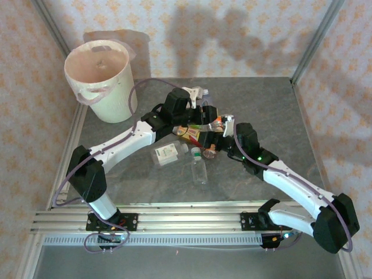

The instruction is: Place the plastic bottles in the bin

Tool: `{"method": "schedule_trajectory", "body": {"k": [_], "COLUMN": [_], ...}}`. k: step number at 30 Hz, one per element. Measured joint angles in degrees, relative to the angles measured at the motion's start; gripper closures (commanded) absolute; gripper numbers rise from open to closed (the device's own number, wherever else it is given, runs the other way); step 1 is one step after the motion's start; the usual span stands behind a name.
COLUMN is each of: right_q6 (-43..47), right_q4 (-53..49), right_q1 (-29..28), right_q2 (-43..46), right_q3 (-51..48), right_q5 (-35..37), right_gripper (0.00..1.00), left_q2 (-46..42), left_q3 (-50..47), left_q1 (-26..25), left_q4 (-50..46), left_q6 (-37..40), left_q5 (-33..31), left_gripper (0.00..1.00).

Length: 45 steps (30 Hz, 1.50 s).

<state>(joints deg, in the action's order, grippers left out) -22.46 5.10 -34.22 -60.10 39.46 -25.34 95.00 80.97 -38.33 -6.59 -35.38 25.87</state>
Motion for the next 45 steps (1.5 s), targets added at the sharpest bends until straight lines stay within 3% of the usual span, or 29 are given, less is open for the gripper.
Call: {"method": "schedule_trajectory", "body": {"k": [11,17,26,32,39,45], "right_q6": [5.79,8.70,6.58,3.69,2.75,2.08], "right_q4": [-4.15,-10.14,-5.40,0.02,1.64,1.64], "right_q1": [0.02,0.02,0.02,0.02,0.02,0.02], "right_q2": [8.04,8.20,8.20,8.20,8.20,8.20], "right_q3": [-0.02,0.20,-2.84,-6.12,-7.02,-6.99], "right_q5": [2.58,3.78,10.54,15.63,18.58,20.68], "right_gripper": [0.01,0.01,0.01,0.01,0.01,0.01], "left_q2": [0.00,-0.59,-5.29,-8.81,-13.16,-13.14], "left_q3": [0.00,0.00,2.25,5.68,10.99,19.26], "left_q1": [0.11,0.46,4.83,5.75,5.90,8.46], "left_q4": [-0.52,-2.80,-10.64,-16.37,-18.27,-18.86], "left_q6": [0.90,1.57,4.72,9.29,17.59,25.68], "left_q5": [-4.70,-10.73,-22.82,-34.40,-48.92,-57.57], "left_gripper": [0.40,0.40,0.39,0.39,0.37,0.37]}}
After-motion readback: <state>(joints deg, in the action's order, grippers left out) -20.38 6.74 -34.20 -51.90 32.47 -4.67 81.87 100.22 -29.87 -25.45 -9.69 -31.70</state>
